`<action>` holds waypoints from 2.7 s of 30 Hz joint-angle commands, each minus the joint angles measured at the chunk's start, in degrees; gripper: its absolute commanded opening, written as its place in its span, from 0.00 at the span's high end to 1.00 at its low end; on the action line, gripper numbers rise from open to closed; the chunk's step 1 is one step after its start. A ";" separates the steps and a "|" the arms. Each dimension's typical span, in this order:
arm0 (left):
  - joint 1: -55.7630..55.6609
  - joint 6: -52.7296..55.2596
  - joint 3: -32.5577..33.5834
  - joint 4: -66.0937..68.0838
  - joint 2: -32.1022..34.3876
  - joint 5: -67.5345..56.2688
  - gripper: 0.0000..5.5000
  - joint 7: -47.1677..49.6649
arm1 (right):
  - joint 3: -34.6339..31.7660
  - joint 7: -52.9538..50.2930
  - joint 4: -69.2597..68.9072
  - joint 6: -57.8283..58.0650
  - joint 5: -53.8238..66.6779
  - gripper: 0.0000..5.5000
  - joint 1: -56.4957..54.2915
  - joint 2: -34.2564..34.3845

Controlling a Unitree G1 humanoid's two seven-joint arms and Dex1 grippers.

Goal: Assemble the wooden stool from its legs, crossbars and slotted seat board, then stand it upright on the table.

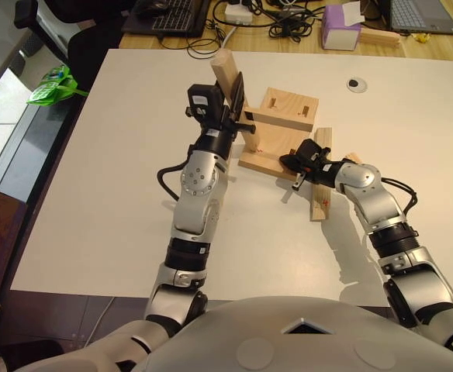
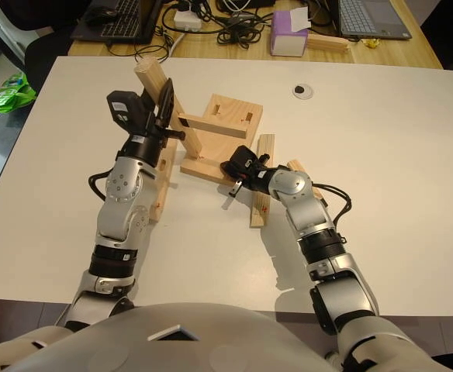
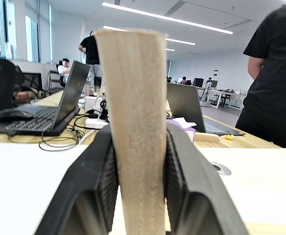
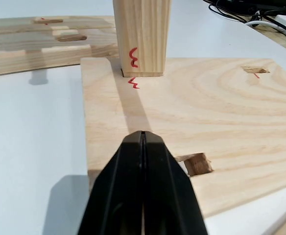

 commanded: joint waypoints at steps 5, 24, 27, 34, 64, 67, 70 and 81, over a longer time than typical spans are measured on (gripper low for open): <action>8.44 12.62 -10.92 9.84 7.28 11.16 0.81 -4.05 | 4.22 1.09 2.84 6.93 -3.78 1.00 4.18 -3.01; 7.16 21.20 -0.50 8.30 -0.36 -5.32 0.81 -2.01 | 4.60 1.44 1.89 6.01 -2.99 1.00 4.56 -3.15; 6.64 16.77 -5.58 7.90 4.23 2.50 0.81 -3.37 | 4.44 1.61 1.48 6.36 -2.63 1.00 4.46 -3.03; 7.73 18.29 -5.79 7.14 2.85 0.95 0.79 -3.54 | 4.55 1.42 1.13 6.46 -2.85 1.00 4.87 -3.17; 8.45 -9.94 2.96 -4.21 -1.94 1.65 0.36 -4.46 | 5.30 -1.45 -0.21 0.12 -4.09 1.00 6.99 -4.00; 10.05 -12.11 3.78 -5.88 -1.61 1.10 0.36 -5.65 | 3.62 -0.99 -6.29 0.39 -4.31 1.00 8.54 -7.78; 10.35 -13.11 5.31 -6.26 -1.29 1.19 0.36 -5.78 | 1.20 -0.26 -12.93 2.20 -3.75 1.00 10.24 -11.92; 8.77 -14.75 8.87 -4.70 -0.69 2.53 0.35 -4.21 | -2.39 5.89 -22.52 1.99 0.23 0.72 13.11 -18.77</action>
